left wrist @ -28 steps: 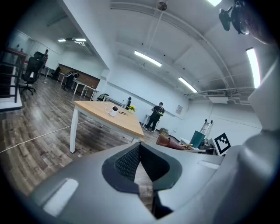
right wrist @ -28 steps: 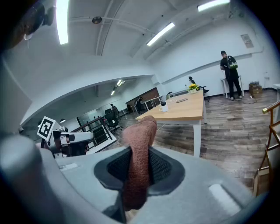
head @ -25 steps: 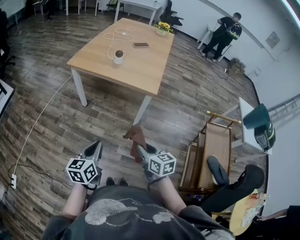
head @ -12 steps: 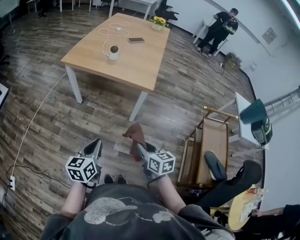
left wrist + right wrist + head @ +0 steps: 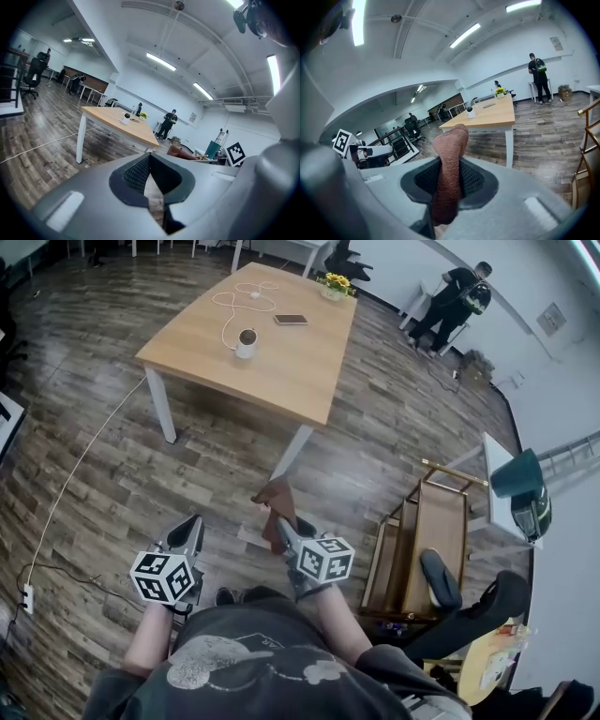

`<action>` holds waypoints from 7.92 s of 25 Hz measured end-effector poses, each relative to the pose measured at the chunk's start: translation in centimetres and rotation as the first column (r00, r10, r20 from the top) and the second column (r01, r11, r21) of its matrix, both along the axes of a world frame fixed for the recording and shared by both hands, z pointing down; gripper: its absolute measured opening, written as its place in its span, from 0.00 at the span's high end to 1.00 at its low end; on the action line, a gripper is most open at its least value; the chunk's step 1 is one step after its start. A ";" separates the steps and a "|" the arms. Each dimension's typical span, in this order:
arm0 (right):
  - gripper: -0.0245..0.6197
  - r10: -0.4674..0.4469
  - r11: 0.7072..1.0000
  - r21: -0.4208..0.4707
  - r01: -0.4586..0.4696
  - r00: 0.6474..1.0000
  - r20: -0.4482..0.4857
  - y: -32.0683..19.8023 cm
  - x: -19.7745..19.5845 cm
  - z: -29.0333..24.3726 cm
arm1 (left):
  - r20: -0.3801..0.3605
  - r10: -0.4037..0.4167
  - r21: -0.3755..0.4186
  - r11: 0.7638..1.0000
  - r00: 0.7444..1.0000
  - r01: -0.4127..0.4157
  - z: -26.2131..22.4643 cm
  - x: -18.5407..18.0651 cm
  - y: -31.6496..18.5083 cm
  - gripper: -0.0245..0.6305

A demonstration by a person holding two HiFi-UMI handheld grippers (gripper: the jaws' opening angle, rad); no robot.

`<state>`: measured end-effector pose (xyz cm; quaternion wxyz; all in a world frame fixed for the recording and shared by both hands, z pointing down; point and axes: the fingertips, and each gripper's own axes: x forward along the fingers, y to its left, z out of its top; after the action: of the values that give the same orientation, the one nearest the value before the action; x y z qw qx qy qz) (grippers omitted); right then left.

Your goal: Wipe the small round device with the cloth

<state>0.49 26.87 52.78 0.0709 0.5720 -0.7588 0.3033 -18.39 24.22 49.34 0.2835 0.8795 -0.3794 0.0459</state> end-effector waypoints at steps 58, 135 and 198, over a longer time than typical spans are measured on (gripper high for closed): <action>0.85 -0.109 0.992 -0.053 0.112 0.992 0.057 -36.0 14.4 2.3 | 0.088 -0.065 -0.021 0.998 0.994 0.067 1.1 15.9 -35.5 0.93; 0.85 -0.553 0.814 -0.169 0.556 0.830 0.065 -51.4 7.6 3.5 | 0.128 -0.237 -0.043 0.969 0.963 0.244 1.4 13.7 -49.8 0.93; 0.85 -0.443 0.873 -0.186 0.451 0.893 0.083 -62.0 9.2 5.1 | 0.127 -0.184 -0.055 0.980 0.975 0.193 1.6 15.4 -53.1 0.93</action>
<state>9.66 -35.16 57.86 0.1820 0.3654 -0.8371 0.3641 -2.96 -28.83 50.99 0.2924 0.8252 -0.4759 0.0845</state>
